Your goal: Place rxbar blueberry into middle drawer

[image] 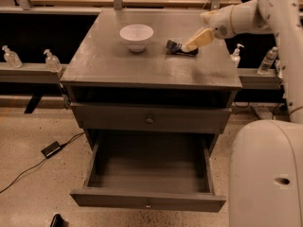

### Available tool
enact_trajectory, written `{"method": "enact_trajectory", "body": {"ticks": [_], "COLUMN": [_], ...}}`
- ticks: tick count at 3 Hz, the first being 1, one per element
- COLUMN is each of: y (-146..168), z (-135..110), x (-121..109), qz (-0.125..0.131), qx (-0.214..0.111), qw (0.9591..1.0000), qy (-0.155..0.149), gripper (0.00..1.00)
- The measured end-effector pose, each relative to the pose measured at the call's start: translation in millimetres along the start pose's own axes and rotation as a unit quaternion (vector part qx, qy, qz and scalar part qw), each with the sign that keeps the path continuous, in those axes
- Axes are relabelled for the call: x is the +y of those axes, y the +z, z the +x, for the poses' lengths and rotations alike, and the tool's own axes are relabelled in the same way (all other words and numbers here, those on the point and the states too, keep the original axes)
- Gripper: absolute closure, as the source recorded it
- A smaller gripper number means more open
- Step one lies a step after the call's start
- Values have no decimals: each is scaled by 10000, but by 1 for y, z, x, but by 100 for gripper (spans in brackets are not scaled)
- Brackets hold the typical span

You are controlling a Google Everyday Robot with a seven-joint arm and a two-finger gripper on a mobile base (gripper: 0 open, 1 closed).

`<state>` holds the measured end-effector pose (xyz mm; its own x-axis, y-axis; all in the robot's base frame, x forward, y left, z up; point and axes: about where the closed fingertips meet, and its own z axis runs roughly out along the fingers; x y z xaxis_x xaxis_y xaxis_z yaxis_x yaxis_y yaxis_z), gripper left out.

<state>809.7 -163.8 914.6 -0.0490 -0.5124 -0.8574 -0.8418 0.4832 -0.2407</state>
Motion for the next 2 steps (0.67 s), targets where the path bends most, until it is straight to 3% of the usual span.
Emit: {"method": "enact_trajectory", "body": {"ticks": [2], "y": [70], "z": [46], "x": [-1], "qz": [-140], "qx": [297], "qw": [9992], "qy": [222], "gripper": [0]}}
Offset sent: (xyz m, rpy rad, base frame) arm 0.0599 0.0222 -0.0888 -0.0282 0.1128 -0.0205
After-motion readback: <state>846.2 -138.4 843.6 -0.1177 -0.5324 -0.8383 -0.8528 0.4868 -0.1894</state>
